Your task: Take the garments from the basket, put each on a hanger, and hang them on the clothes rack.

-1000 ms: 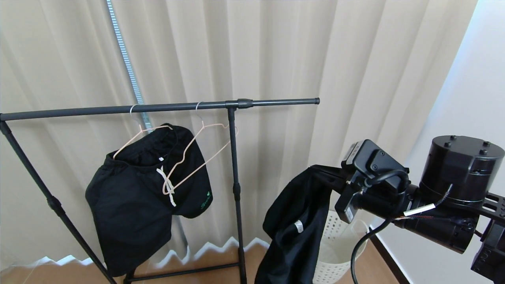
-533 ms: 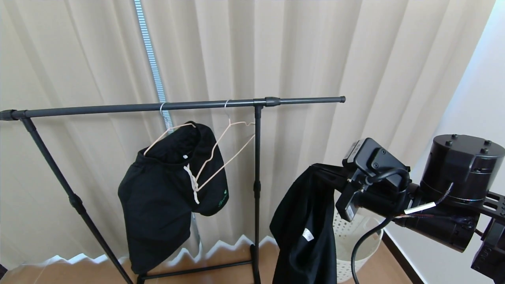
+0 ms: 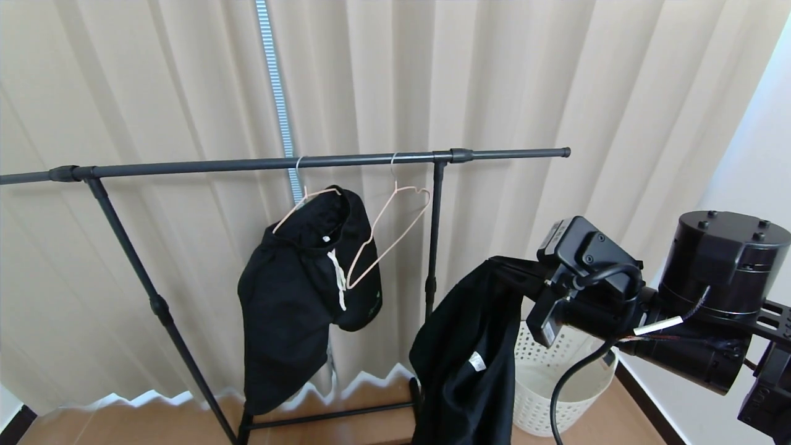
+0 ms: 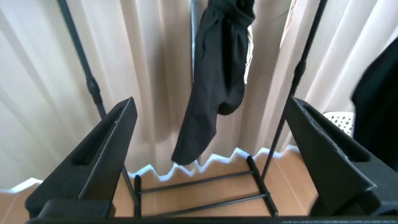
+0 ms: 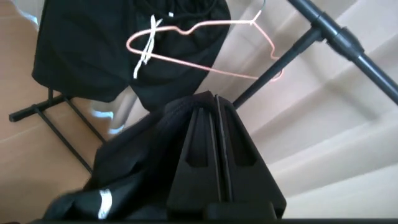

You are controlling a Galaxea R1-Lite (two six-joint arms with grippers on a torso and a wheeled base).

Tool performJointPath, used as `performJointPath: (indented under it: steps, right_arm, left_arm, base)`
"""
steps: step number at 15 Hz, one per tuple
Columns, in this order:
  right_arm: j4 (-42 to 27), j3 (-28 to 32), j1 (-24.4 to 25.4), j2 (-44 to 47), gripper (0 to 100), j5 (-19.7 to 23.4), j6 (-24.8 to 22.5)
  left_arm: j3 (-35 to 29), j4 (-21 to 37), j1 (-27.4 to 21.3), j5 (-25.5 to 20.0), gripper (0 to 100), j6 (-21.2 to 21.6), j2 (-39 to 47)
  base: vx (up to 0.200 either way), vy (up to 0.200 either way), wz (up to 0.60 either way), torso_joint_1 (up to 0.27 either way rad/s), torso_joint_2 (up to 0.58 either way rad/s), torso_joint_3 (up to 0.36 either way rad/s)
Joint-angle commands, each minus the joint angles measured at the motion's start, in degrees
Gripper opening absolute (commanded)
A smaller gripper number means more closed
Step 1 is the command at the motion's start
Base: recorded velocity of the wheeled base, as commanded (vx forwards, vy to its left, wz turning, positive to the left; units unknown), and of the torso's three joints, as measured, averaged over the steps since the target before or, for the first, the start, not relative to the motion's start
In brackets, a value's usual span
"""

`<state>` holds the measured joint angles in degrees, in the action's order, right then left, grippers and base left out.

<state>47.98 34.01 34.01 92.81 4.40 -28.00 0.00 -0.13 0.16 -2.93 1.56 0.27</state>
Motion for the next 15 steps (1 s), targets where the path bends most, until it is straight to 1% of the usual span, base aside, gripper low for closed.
performJointPath:
  steps: [1,2,3,8,11,15]
  right_arm:
    - [-0.1,0.0,0.0,0.1,0,0.0,0.0]
    - [-0.1,0.0,0.0,0.2,0,0.0,0.0]
    - [-0.1,-0.1,0.0,0.2,0,0.0,0.0]
    - [-0.1,0.1,-0.1,0.2,0,0.0,0.0]
    - [-0.1,0.0,-0.1,0.2,0,0.0,0.0]
    - [0.0,0.4,-0.1,0.9,0,0.0,0.0]
  left_arm:
    - [0.0,0.0,-0.1,0.0,100,0.0,0.1]
    - [0.0,0.0,-0.1,0.0,100,0.1,0.1]
    - [0.0,0.0,-0.1,0.0,100,0.0,0.1]
    - [0.0,0.0,-0.1,-0.1,100,0.1,0.1]
    - [0.0,0.0,-0.1,-0.1,100,0.1,0.1]
    - [0.0,0.0,-0.1,-0.1,100,0.4,0.1]
  base:
    - [0.000,0.200,0.00,-0.022,-0.01,0.007]
    - [0.000,0.200,0.00,-0.002,0.00,0.002]
    - [0.000,0.000,0.00,0.000,0.00,0.000]
    - [-0.200,0.000,0.00,0.008,0.01,0.000]
    - [-0.200,-0.200,0.00,-0.015,0.00,0.007]
    - [0.000,0.000,0.00,0.000,0.00,0.000]
